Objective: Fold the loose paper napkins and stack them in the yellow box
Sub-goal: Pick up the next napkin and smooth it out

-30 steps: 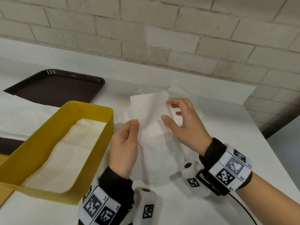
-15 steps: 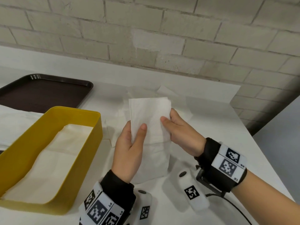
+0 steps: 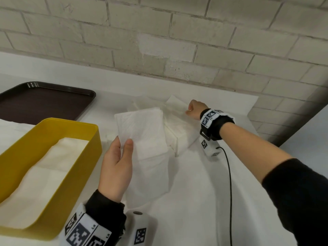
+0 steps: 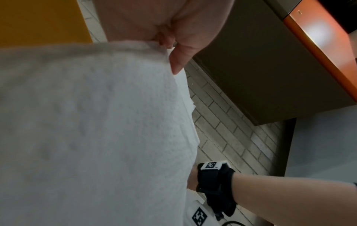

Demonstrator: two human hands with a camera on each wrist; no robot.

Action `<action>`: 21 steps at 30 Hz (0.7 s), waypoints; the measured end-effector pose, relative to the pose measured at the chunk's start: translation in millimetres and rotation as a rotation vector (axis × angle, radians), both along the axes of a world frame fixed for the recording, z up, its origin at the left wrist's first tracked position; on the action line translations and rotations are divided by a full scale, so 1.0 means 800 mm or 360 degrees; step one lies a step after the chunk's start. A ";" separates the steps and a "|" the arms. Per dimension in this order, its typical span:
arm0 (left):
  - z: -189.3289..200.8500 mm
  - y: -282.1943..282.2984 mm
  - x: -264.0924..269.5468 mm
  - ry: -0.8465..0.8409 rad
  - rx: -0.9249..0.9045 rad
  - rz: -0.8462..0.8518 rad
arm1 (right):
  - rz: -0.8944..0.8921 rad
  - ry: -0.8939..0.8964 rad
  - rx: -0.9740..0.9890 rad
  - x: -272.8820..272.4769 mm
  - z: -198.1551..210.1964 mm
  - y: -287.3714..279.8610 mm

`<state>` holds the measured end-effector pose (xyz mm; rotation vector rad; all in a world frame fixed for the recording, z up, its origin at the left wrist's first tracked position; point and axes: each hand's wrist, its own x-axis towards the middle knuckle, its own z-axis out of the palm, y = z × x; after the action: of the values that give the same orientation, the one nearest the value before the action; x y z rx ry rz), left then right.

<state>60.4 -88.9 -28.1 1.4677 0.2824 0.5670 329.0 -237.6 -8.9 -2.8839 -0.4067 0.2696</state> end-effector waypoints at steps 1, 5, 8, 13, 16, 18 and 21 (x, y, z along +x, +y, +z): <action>0.000 0.000 -0.001 0.0000 0.0006 -0.0002 | -0.0017 0.0004 -0.0053 0.012 -0.005 0.000; 0.004 -0.003 -0.005 0.0008 0.0018 -0.0036 | -0.0050 0.0044 -0.0105 0.038 -0.031 0.002; 0.004 -0.002 -0.008 0.0006 0.0024 -0.0008 | -0.0004 0.0125 -0.0139 0.048 -0.047 0.010; 0.006 -0.001 -0.008 0.0050 0.0061 -0.0015 | 0.0015 0.0121 -0.0182 0.060 -0.054 0.021; 0.011 -0.004 -0.008 0.0047 0.0081 -0.0024 | 0.0074 0.0095 -0.0137 0.067 -0.053 0.022; 0.012 -0.007 -0.009 0.0055 0.0097 -0.0035 | 0.0107 0.0062 -0.0116 0.072 -0.054 0.019; 0.011 -0.007 -0.009 0.0061 0.0100 -0.0049 | 0.0101 0.0048 -0.0072 0.069 -0.048 0.018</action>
<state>53.6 -94.7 -19.3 1.5425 0.2735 0.5271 384.2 -223.0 -47.3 -2.9107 -0.4939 0.3370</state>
